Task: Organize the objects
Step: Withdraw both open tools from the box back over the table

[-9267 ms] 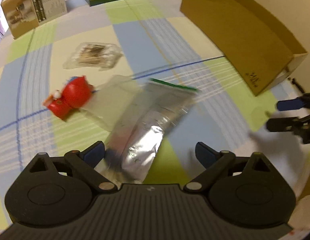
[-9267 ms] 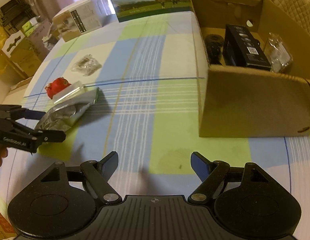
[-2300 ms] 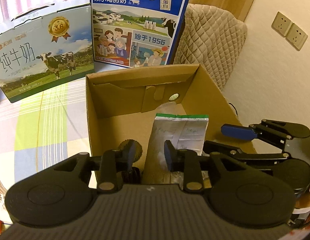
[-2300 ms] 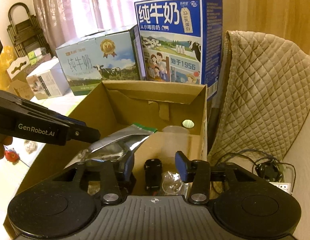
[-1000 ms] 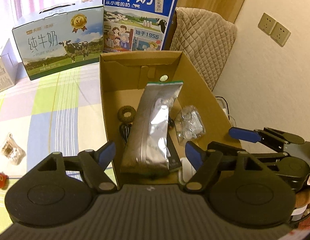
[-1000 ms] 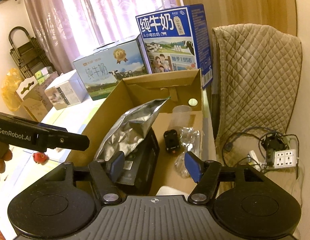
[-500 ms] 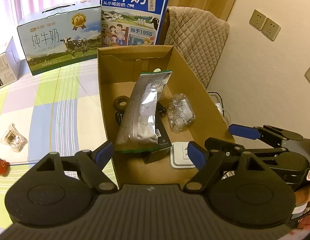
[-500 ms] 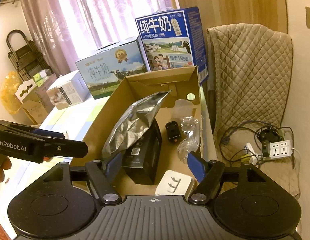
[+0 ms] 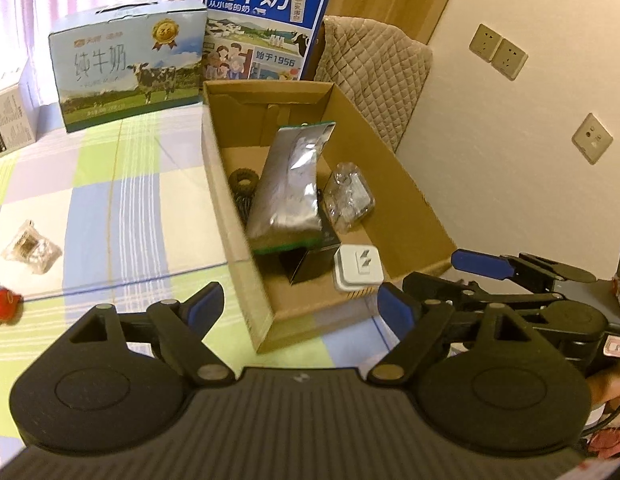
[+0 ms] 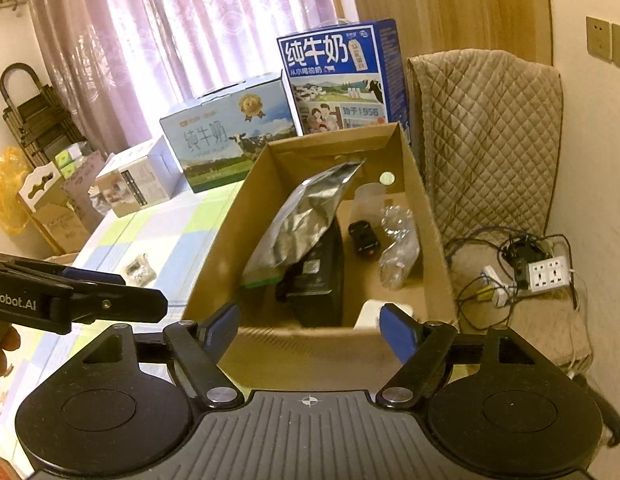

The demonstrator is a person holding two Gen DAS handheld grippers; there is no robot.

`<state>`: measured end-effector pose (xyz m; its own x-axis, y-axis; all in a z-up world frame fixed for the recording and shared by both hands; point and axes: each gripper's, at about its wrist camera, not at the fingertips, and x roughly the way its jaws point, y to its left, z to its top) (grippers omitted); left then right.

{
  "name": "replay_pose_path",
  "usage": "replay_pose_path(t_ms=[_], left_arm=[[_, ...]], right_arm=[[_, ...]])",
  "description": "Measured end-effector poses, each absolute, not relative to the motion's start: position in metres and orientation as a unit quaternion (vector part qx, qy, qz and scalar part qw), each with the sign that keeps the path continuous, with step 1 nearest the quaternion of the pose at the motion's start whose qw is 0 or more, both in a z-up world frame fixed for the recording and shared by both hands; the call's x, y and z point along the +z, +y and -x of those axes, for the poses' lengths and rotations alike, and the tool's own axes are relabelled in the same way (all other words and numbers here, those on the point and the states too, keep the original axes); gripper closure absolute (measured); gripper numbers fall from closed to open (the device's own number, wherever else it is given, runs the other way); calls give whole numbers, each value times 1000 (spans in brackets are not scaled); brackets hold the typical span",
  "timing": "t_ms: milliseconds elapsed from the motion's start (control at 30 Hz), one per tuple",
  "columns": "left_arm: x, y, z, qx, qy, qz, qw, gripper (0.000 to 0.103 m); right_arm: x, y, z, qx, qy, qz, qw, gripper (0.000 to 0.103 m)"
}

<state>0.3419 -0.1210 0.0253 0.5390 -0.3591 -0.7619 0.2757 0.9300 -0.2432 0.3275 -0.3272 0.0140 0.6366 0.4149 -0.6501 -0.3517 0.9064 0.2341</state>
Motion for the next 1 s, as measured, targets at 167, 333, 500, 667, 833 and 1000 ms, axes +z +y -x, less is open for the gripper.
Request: replay_pose_path(t_ms=[167,333,500,667,833,1000], left_arm=[[21,-92,-328,-178,450,54,873,22],[12,-58,-316,-163,462,63,870,22],[1,-25,-306,-143,473,68,867,22],[-7,9,-298,-116,480,72,867,22],[-13,44,-293,-87,483,81,867,22],[-19,77,-293,-59,486,92,867,22]], right_arm=[[10,-305,-309,212,378,-49,900,28],[1,-275,-297,221,392,-39,892,28],[-7,-243,-291,234,403,-29,885,28],[-14,-210,-288,250,410,-16,877,28],[-24,-177,-287,268,419,-6,867,28],[-33,-145,-290,288,425,8,858,28]])
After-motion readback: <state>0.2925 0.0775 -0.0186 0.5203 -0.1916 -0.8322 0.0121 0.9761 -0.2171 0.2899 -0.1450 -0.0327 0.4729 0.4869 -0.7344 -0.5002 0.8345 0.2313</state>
